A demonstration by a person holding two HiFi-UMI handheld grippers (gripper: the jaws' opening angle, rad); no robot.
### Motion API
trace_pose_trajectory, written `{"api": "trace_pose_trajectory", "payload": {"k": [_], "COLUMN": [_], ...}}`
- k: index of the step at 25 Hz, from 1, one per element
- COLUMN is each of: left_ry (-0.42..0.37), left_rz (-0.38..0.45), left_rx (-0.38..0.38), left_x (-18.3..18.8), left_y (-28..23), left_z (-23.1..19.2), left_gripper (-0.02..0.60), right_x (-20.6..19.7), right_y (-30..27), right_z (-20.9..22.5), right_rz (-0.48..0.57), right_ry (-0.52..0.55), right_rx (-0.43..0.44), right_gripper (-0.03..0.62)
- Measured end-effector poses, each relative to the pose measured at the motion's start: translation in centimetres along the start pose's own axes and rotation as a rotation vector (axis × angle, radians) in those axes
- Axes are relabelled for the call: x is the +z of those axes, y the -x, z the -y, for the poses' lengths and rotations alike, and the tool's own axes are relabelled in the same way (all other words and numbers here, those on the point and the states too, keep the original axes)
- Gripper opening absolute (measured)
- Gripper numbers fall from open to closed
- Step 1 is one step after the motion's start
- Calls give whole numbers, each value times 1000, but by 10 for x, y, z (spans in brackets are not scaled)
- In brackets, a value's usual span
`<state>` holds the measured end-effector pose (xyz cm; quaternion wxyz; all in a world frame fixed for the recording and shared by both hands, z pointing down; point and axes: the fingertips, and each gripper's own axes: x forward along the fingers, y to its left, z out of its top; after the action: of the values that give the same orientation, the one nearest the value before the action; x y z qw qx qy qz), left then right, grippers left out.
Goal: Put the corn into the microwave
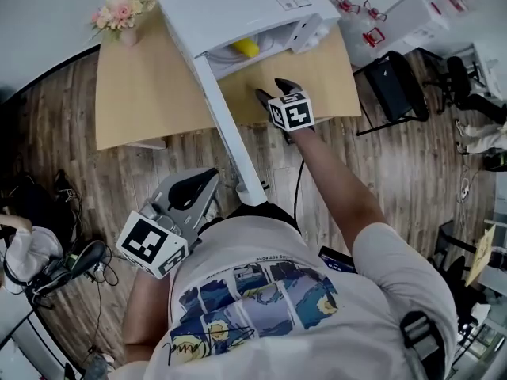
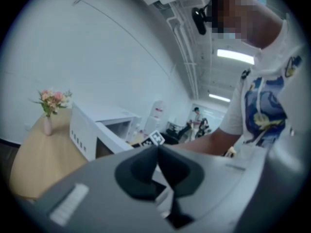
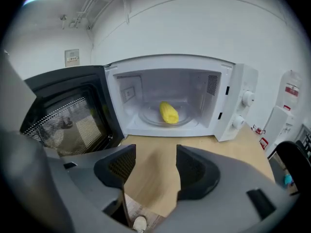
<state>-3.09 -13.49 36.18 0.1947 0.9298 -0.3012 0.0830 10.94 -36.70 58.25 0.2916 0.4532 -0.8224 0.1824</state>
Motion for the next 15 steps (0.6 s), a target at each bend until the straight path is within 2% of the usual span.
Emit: {"api": "trace_pose_trajectory", "payload": {"k": [3, 8, 15], "left_ry": [-10, -30, -47], "left_rz": [-2, -3, 1], "left_rx": [-27, -74, -124], "left_x": [-4, -10, -22], "left_y": [9, 27, 53], "left_z": [0, 2, 2], "left_gripper": [12, 12, 12], "right_x": [-8, -18, -26], "right_y": [24, 71, 140], "right_z": [-9, -23, -54], "right_rz": [14, 60, 121], "right_ry": [-24, -75, -116], "right_rx": [-7, -47, -97], "right_gripper": [252, 152, 82]}}
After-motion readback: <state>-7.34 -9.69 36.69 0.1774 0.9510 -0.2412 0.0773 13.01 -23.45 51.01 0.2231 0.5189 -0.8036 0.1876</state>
